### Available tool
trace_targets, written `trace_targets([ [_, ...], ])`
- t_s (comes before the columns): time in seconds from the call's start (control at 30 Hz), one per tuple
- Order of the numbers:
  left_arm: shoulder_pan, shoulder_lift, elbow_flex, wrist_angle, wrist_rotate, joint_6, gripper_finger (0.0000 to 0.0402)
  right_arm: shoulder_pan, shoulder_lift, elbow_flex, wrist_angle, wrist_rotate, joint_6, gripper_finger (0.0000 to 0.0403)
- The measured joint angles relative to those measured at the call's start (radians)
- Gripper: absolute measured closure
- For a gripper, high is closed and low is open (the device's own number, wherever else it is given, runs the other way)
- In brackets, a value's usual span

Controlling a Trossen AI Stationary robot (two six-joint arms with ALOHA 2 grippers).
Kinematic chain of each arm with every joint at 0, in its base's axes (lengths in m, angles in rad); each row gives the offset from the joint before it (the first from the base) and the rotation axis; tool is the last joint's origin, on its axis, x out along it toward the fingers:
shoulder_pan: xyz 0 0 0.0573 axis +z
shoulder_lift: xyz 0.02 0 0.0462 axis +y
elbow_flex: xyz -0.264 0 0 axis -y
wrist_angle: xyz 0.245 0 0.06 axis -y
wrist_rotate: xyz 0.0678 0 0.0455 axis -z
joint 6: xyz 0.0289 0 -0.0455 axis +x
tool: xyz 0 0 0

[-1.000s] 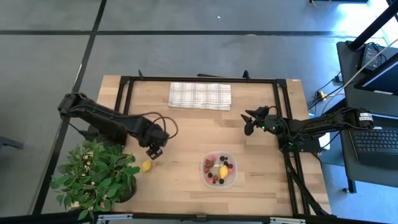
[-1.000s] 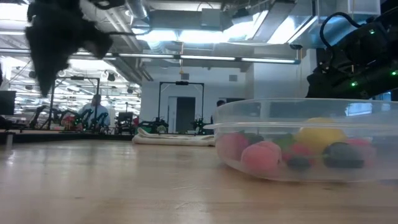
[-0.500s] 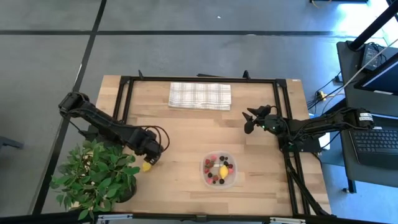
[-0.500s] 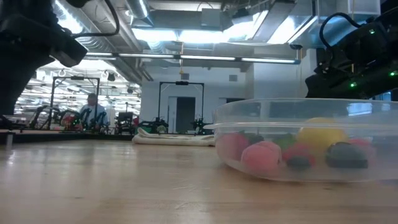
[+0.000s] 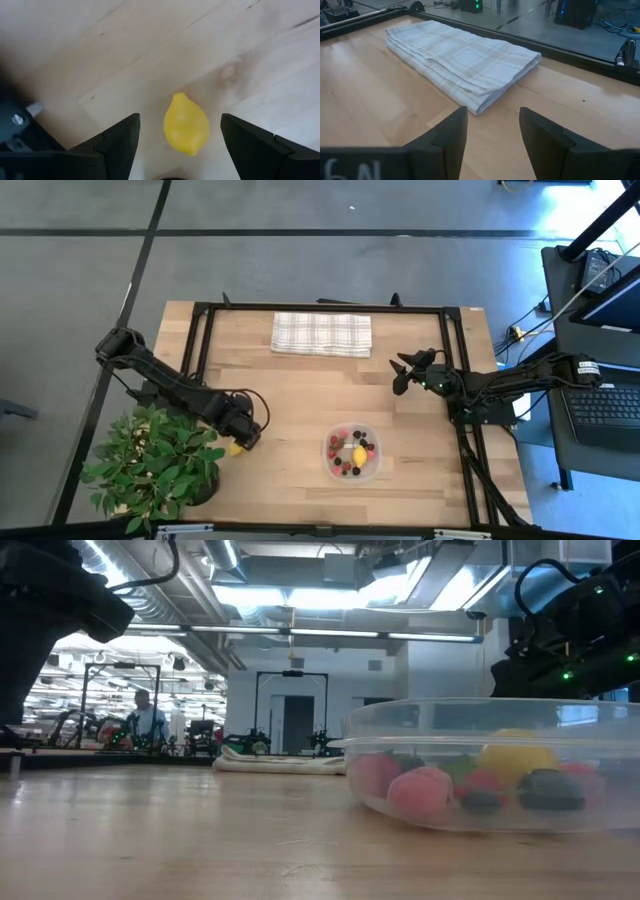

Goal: Pick and placing Produce into tupperware
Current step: Put the yellow lemon into the transparent bin

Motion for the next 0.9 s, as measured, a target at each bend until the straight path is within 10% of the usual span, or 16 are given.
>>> trace_targets([
  [0.9, -0.044, 0.234, 0.000, 0.114, 0.127, -0.149, 0.0133, 0.000, 0.000, 0.000, 0.000, -0.002, -0.004, 0.0221],
])
